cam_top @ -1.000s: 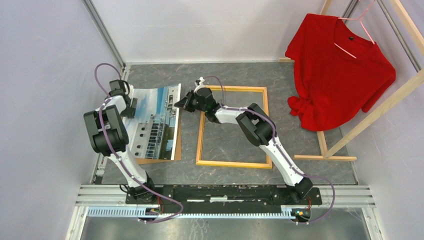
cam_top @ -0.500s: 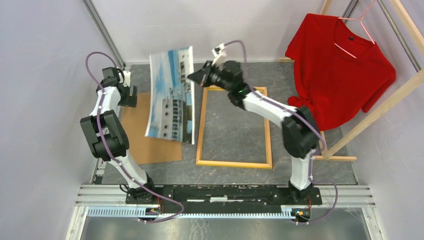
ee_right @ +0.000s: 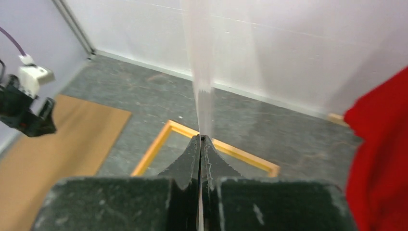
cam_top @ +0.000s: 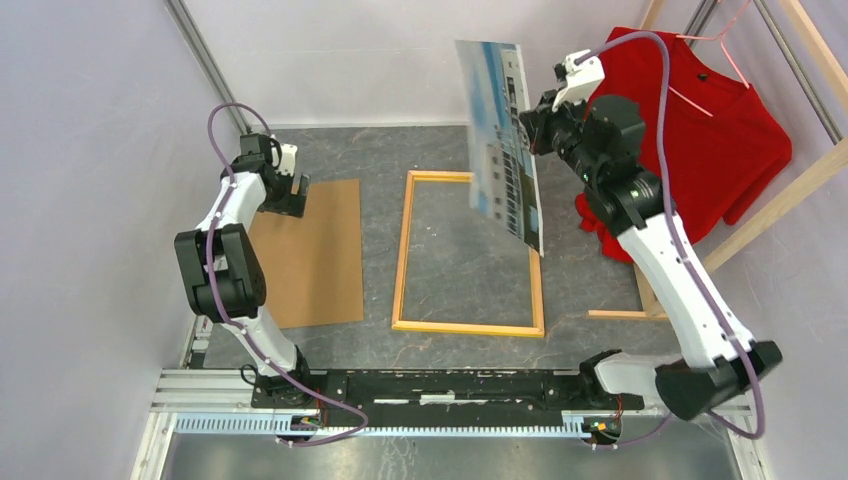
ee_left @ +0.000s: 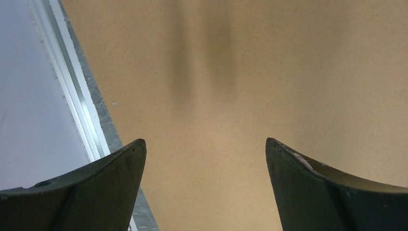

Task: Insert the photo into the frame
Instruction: Turn over the photo from the photo frame.

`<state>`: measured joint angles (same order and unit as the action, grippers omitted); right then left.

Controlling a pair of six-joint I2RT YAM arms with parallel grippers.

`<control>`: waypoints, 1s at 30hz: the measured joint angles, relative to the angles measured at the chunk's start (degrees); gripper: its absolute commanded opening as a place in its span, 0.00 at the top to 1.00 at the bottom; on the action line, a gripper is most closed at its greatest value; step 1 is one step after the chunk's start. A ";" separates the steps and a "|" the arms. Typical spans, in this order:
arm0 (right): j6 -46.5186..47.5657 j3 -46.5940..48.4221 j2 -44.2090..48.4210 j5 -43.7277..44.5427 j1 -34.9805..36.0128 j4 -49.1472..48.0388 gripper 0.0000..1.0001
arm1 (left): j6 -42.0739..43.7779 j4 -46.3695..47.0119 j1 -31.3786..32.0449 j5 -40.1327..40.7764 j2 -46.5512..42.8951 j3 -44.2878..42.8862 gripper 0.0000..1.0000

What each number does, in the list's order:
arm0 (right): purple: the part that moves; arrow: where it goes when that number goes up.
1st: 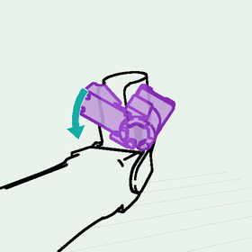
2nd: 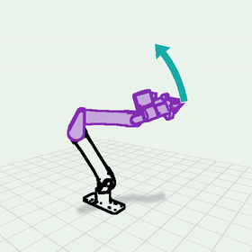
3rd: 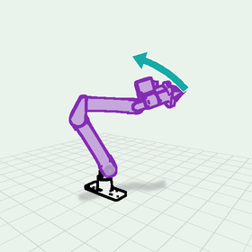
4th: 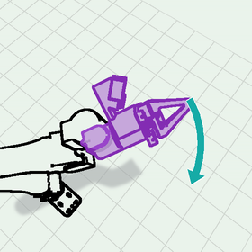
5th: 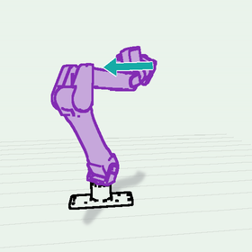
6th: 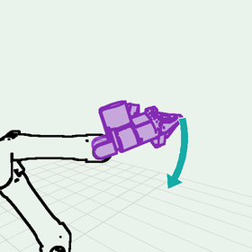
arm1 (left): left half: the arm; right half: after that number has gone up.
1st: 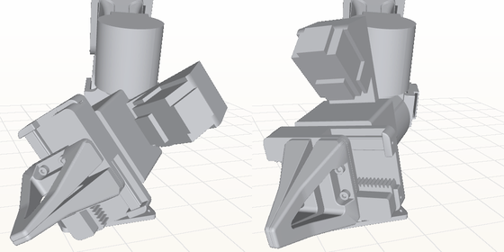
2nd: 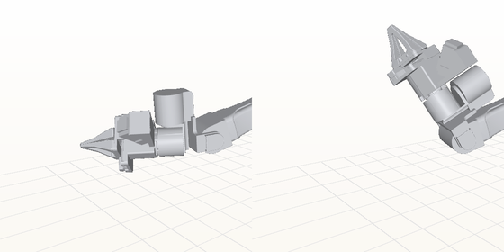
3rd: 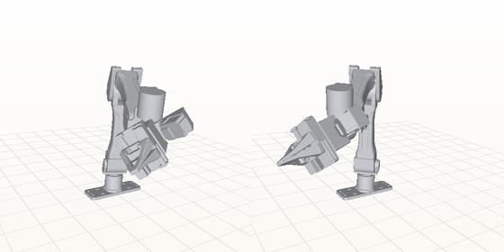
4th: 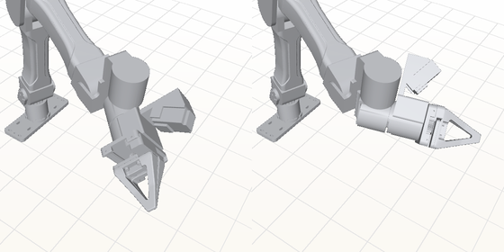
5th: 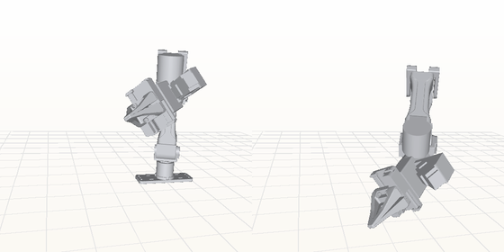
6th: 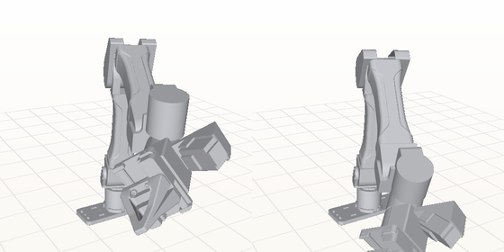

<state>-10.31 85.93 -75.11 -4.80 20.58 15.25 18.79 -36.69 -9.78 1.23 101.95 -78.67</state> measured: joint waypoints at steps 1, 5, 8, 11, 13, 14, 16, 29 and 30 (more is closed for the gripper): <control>2.97 0.61 1.57 3.39 1.75 2.47 1.00 | -0.20 -0.04 0.28 -0.02 0.00 0.02 0.01; 11.21 1.16 5.42 16.90 8.13 9.35 1.00 | -0.57 -0.02 1.27 0.04 0.00 0.13 0.01; 15.19 1.07 4.70 27.28 12.00 13.62 1.00 | -0.63 -0.04 1.68 0.13 0.00 0.72 0.01; 17.75 1.05 1.51 35.47 15.91 17.70 1.00 | -0.63 -0.07 1.73 0.17 0.00 1.44 0.01; 18.64 1.01 -1.29 39.01 18.64 20.63 1.00 | -0.63 -0.02 1.70 0.22 0.00 1.84 0.01; 18.80 1.01 -2.82 41.07 20.24 22.16 1.00 | -0.63 -0.02 1.70 0.24 0.00 2.01 0.01; 18.99 1.16 -5.92 44.72 23.41 25.29 1.00 | -0.63 -0.07 1.73 0.26 0.00 2.32 0.01; 11.74 2.05 -20.09 28.98 32.30 31.10 1.00 | -0.63 0.57 1.73 1.46 -0.02 3.21 0.01; 10.73 2.05 -20.83 26.69 32.30 30.29 1.00 | -0.63 0.63 1.70 1.55 -0.02 3.37 0.01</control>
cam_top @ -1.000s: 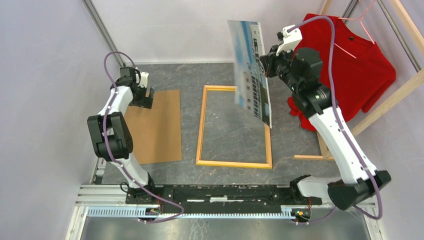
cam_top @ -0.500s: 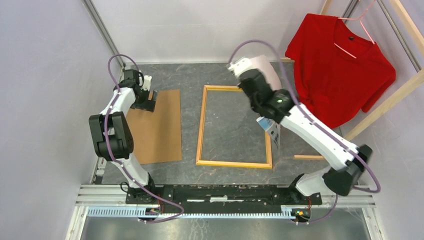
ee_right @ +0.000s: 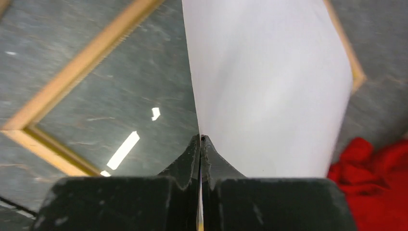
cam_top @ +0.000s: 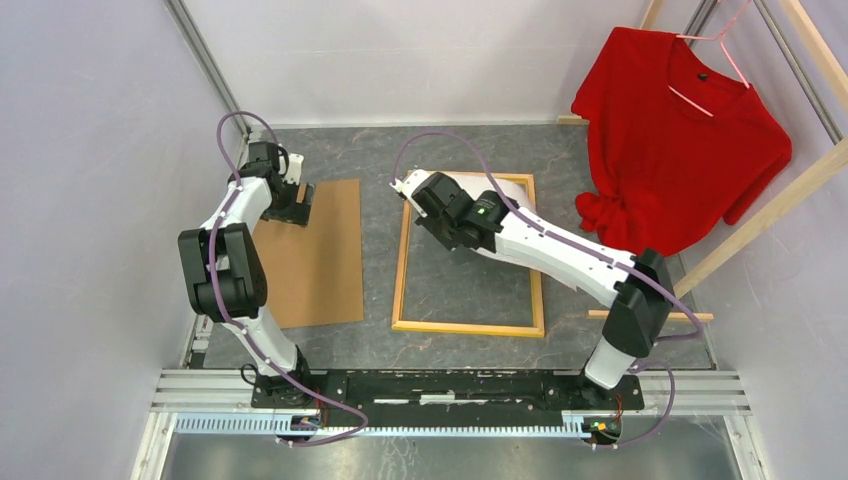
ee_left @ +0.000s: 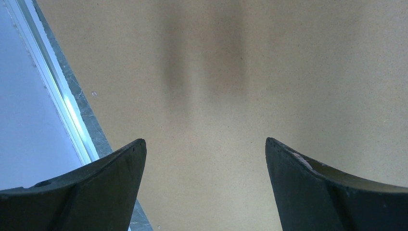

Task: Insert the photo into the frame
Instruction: Turn over the photo from the photo frame.

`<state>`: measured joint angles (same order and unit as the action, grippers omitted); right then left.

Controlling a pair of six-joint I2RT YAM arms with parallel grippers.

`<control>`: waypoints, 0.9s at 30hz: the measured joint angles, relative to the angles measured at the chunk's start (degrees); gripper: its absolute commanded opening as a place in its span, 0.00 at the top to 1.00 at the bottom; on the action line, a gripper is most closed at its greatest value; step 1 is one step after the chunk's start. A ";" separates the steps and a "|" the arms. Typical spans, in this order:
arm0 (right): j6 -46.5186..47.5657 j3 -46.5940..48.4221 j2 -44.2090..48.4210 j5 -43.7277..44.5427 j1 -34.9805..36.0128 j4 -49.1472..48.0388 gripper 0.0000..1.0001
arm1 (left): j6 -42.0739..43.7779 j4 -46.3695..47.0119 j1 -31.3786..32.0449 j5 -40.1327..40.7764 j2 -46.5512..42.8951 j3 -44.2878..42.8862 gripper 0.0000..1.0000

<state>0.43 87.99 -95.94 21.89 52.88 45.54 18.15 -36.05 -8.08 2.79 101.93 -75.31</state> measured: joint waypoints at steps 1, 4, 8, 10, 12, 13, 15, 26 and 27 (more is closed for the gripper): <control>-0.96 0.00 -0.83 -2.29 0.00 -0.96 1.00 | 0.00 0.02 0.02 0.07 0.00 0.20 0.01; -4.22 0.11 -3.43 -8.96 0.00 -3.87 1.00 | 0.00 0.20 0.02 0.09 0.00 0.61 0.01; -8.96 2.82 -8.22 -17.03 0.00 -6.43 1.00 | 0.00 0.24 0.02 0.13 0.00 0.72 0.01; -11.34 5.03 -10.95 -20.76 0.00 -7.78 1.00 | 0.00 0.37 0.02 0.15 -0.11 0.76 0.01; -13.90 7.54 -13.81 -24.74 0.00 -8.98 1.00 | 0.00 0.66 0.02 0.20 -0.31 0.98 0.01; -15.08 8.37 -14.95 -26.34 0.00 -9.70 1.00 | 0.00 0.68 0.02 0.24 -0.33 1.09 0.01; -17.46 8.74 -16.48 -29.18 -0.02 -11.41 1.00 | 0.00 0.85 0.02 0.35 -0.35 1.33 0.01; -38.73 4.79 -18.21 -34.47 -1.16 -23.23 1.00 | 0.00 1.53 0.00 0.74 -0.35 1.68 0.00; -41.07 4.76 -18.23 -33.33 -1.18 -24.28 1.00 | 0.00 1.51 -0.15 0.72 -0.35 1.68 0.00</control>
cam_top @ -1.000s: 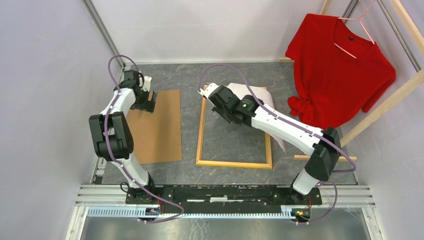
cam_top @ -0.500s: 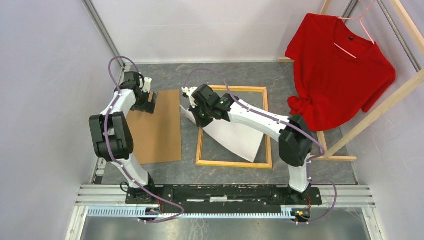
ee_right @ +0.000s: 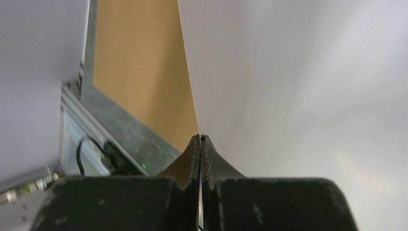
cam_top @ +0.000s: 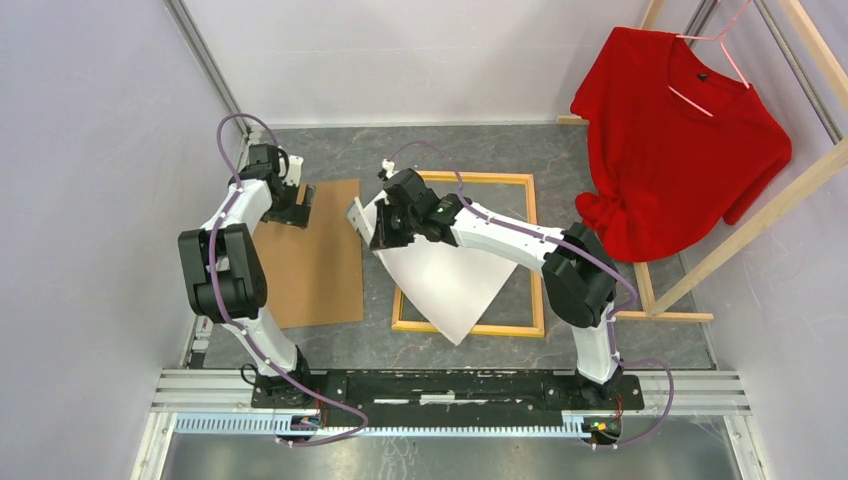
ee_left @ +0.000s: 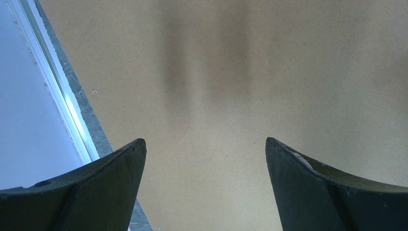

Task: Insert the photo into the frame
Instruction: Turn over the photo from the photo frame.

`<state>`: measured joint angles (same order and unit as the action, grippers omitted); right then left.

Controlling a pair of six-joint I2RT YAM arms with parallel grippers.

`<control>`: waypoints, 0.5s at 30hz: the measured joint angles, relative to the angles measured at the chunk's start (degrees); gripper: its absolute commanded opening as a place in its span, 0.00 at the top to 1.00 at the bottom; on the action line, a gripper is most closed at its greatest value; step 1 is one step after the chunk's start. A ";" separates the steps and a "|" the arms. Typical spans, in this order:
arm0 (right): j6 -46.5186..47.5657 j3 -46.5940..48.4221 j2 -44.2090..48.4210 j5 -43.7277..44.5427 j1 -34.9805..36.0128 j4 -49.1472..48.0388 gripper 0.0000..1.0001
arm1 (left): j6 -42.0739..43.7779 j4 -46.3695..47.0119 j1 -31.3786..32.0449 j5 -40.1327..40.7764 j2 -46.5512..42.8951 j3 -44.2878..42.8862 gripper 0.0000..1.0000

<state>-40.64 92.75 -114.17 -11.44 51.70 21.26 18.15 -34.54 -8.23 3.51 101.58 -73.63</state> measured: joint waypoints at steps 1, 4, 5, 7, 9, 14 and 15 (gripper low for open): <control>-1.77 0.00 0.00 1.44 0.00 -0.85 1.00 | 0.00 -0.02 -0.04 0.00 0.00 -0.02 0.00; -7.37 -0.13 0.00 7.98 0.11 -3.54 1.00 | 0.00 -0.17 -0.70 -0.11 0.00 -0.50 0.00; -9.20 -0.37 0.04 10.60 0.28 -4.37 1.00 | 0.00 -0.17 -1.05 -0.15 0.00 -0.72 0.00; -11.37 -0.46 0.04 14.62 0.61 -4.72 1.00 | 0.00 -0.17 -1.49 -0.15 0.00 -1.01 0.00; -13.90 -0.57 0.04 19.10 1.16 -5.20 1.00 | 0.00 -0.17 -1.81 -0.15 0.00 -1.01 0.00; -19.82 -0.76 0.04 28.63 2.86 -6.32 1.00 | 0.00 -0.24 -1.99 -0.63 0.00 -1.01 0.00; -20.55 -0.74 0.04 30.08 3.08 -6.40 1.00 | 0.00 -0.24 -1.97 -0.66 0.00 -1.01 0.00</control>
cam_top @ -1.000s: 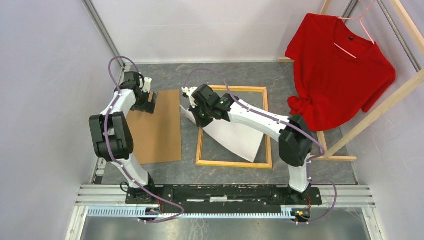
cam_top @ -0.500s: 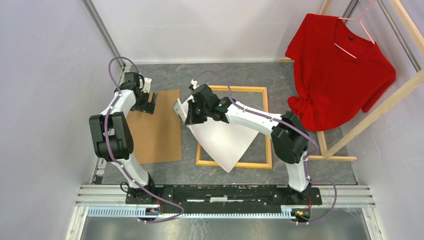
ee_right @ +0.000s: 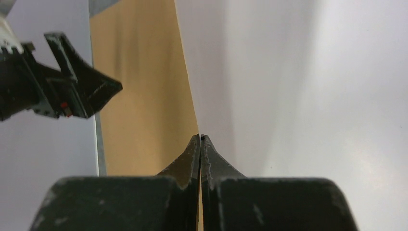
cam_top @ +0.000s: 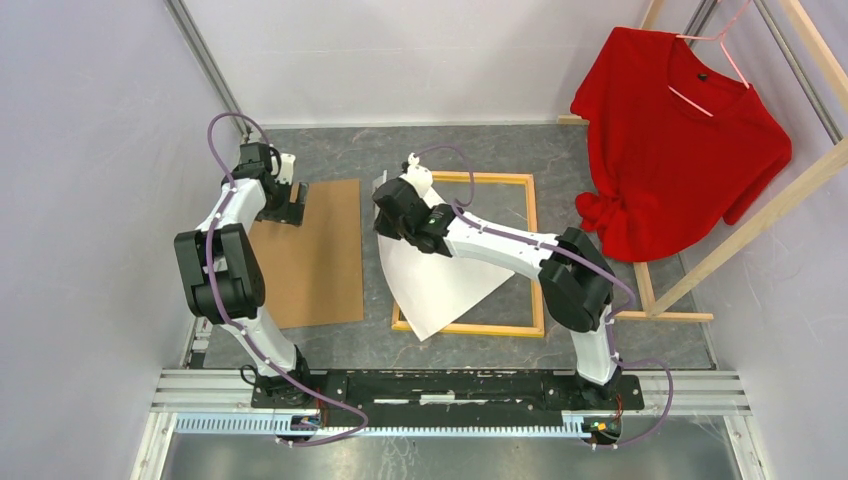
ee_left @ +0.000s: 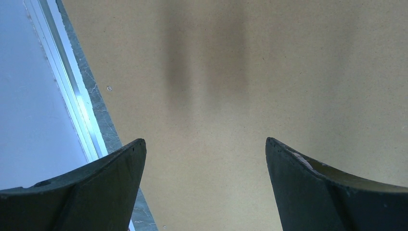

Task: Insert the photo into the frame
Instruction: Turn over the photo from the photo frame.

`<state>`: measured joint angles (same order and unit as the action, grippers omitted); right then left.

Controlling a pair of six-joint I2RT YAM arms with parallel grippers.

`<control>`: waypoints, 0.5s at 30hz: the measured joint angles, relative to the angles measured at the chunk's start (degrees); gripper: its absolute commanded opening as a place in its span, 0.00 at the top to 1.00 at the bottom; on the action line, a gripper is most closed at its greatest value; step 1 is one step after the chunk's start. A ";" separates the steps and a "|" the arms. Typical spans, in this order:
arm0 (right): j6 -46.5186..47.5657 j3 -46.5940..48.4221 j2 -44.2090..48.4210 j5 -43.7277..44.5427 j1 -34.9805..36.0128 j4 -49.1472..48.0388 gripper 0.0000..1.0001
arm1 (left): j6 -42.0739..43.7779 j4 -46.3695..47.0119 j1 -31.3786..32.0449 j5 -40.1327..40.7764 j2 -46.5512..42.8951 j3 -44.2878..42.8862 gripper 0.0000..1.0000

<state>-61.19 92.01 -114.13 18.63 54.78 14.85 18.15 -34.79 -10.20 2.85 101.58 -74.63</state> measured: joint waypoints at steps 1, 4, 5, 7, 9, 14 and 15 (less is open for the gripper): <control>-0.61 0.02 0.00 1.49 0.13 0.07 1.00 | 0.00 0.00 0.00 0.00 0.00 0.00 0.00; -2.75 1.05 -0.04 6.36 0.55 1.55 1.00 | 0.00 -0.04 0.00 -0.04 0.00 0.00 0.00; -3.37 1.81 -0.07 7.63 0.50 2.23 1.00 | 0.00 -0.04 0.00 -0.07 0.00 -0.02 0.00; -4.39 3.65 -0.09 10.29 0.22 3.41 1.00 | 0.00 -0.09 -0.02 -0.11 0.00 -0.13 0.00; -5.27 5.09 -0.09 13.03 -0.09 4.15 1.00 | 0.00 -0.28 0.00 -0.20 0.00 -0.39 0.00; -7.85 6.82 -0.57 20.00 -0.87 7.15 1.00 | 0.00 -0.33 0.00 -0.24 0.00 -0.55 0.00; -8.20 7.26 -0.96 21.05 -0.96 7.93 1.00 | 0.00 -0.33 0.00 -0.24 0.00 -0.55 0.00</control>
<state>-69.38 99.26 -115.09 39.68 53.82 22.79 18.15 -35.11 -10.20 2.61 101.58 -75.18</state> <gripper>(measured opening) 0.006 0.994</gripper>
